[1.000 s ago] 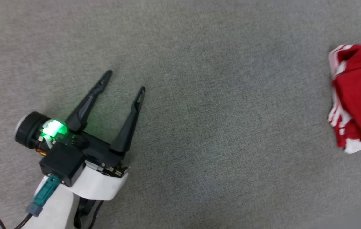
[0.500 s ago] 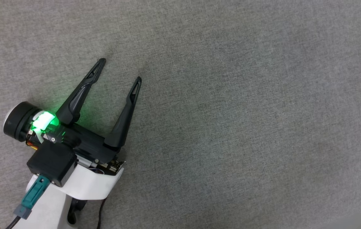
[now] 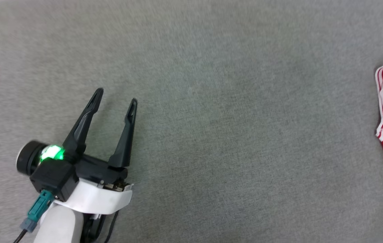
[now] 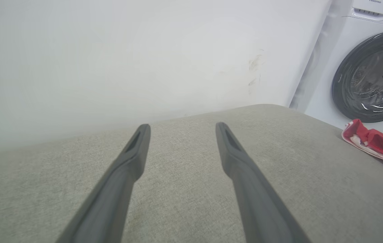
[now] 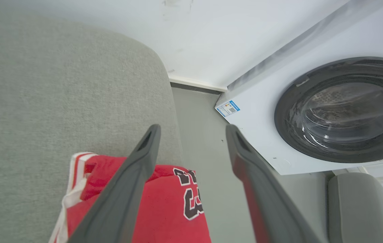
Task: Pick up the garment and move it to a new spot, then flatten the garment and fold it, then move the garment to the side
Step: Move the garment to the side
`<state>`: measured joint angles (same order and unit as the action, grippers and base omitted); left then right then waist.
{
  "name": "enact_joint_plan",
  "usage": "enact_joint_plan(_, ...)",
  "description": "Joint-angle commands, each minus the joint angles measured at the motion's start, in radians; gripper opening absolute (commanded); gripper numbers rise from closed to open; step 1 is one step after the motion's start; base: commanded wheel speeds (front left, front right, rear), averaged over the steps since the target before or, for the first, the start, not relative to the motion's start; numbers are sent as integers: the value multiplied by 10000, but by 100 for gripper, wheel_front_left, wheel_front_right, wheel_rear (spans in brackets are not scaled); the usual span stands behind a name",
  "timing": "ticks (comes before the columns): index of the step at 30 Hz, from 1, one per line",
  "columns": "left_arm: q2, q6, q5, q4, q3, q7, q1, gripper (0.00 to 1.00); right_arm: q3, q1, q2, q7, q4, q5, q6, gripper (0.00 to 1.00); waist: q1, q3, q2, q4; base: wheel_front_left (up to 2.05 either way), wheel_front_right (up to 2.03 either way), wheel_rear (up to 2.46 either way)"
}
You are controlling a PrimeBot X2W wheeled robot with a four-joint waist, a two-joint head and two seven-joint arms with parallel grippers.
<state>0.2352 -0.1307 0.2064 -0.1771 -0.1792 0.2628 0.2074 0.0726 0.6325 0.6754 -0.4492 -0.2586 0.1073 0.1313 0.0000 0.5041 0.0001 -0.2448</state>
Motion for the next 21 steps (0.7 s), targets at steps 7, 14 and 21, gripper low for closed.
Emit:
enact_joint_plan(7, -737, 11, 325, 347, 734, 23, -1192, 100, 263, -1067, -1963, 1274, 1422, 602, -9, 100, 0, -2609, -1, 1069, 0, 0, 0)
enact_joint_plan(14, -1133, 14, 22, 808, 1291, 23, -1992, 100, -115, -2581, -3903, 2713, 2715, 1447, -9, 100, 0, -3479, -1, 1646, 0, 0, 0)
enact_joint_plan(21, -1336, 12, -157, 1174, 1289, 25, -2383, 100, -511, -3857, -4557, 3816, 3027, 2048, -7, 100, 0, -3961, -1, 2120, 0, 0, 0)
